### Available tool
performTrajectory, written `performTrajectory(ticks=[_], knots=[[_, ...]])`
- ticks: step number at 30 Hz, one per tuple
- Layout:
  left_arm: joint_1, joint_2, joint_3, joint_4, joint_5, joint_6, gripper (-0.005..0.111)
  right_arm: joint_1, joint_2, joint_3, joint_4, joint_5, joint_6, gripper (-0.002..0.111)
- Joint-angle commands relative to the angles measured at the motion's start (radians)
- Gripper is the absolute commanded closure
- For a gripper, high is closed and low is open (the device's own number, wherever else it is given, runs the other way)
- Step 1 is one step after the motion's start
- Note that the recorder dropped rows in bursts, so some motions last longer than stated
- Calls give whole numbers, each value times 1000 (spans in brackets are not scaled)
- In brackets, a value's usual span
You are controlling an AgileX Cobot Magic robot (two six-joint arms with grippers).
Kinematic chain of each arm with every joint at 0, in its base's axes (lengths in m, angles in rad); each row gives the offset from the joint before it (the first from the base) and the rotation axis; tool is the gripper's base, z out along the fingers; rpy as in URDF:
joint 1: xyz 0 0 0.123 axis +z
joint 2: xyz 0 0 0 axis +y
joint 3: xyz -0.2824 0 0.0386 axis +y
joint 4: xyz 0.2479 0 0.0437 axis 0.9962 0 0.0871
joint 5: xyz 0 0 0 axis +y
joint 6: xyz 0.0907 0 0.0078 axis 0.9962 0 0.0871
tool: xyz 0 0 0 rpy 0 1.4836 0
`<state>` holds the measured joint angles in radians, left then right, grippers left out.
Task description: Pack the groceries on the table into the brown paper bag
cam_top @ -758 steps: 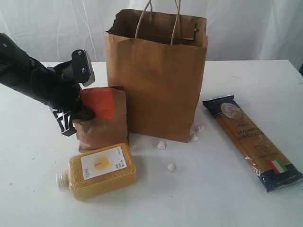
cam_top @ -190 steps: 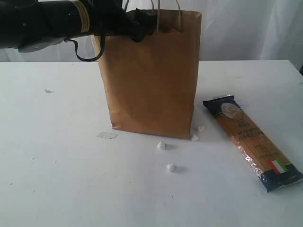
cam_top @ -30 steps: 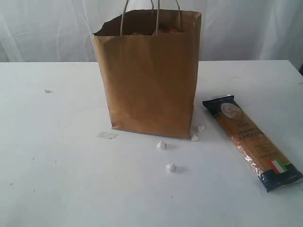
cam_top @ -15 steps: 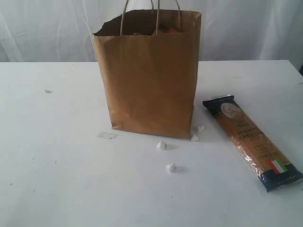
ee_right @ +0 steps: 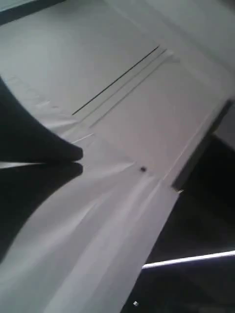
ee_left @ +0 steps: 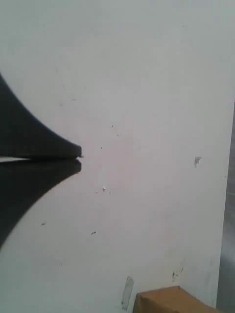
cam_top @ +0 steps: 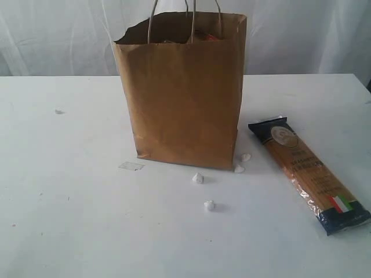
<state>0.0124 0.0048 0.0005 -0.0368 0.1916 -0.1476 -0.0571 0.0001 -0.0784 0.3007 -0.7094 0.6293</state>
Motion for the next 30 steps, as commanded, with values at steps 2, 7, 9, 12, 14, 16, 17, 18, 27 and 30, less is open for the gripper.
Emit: performTrajectory(ticks=[2,7,9,12,14,16,17,18,27,30], knots=[[57,-5,0,-10,2,-11,107,-2,19,-219,-172,278,-389,108],[57,-5,0,-10,2,-11,107,-2,182,-374,-333,411,-374,108],[57,-5,0,-10,2,-11,107,-2,256,-429,-442,417,-374,108],[57,-5,0,-10,2,-11,107,0,392,-504,-636,510,-374,108],[57,-5,0,-10,2,-11,107,-1,516,-552,-678,650,-371,108],[57,-5,0,-10,2,-11,107,-1,659,-587,-678,797,-371,108],[57,-5,0,-10,2,-11,107,-1,732,-599,-676,847,-371,108],[57,-5,0,-10,2,-11,107,3,806,-611,-676,900,-371,108],[57,-5,0,-7,48,-6,107,197,1303,-784,-391,1262,-785,108],[57,-5,0,-7,47,-6,107,256,1422,-857,-247,1289,-941,108]])
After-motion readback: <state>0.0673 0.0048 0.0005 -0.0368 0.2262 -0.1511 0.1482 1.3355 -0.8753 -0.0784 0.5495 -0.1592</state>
